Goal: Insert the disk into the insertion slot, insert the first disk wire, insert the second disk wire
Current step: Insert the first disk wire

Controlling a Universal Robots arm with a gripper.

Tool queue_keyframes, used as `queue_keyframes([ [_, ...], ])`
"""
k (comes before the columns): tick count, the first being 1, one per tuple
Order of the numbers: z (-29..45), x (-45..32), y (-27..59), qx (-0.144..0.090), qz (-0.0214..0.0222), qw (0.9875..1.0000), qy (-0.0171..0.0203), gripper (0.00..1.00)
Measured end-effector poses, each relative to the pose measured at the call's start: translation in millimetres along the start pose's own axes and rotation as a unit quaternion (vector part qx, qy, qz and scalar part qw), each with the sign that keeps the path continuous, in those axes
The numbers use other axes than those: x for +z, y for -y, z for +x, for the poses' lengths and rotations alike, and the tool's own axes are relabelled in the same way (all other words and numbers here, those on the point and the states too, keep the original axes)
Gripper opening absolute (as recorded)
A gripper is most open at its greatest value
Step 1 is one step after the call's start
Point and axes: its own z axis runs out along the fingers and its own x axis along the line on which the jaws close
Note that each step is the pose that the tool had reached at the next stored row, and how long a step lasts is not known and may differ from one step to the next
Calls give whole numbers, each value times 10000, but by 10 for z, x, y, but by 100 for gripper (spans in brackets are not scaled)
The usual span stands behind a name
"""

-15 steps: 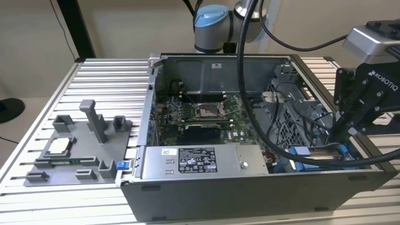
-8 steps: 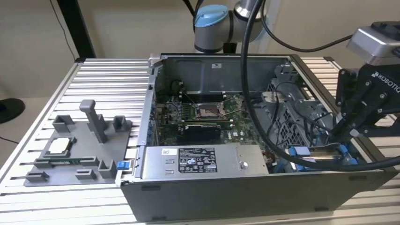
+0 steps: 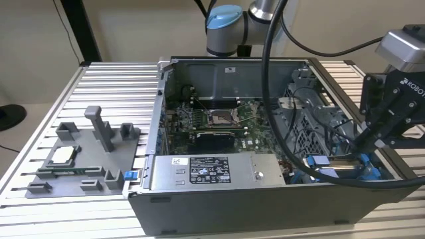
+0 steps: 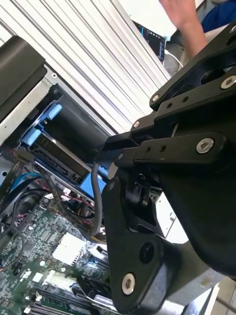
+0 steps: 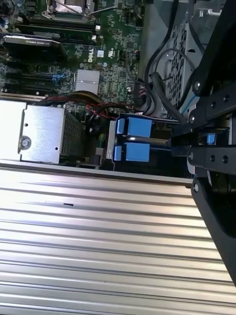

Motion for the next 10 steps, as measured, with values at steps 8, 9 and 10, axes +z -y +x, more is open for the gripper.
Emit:
queue_keyframes([
  [8, 25, 12, 19, -2, -10, 10000, 37, 0],
  [9, 27, 19, 19, -5, 0, 10000, 70, 0],
  [10, 28, 27, 20, -8, 11, 10000, 94, 0],
])
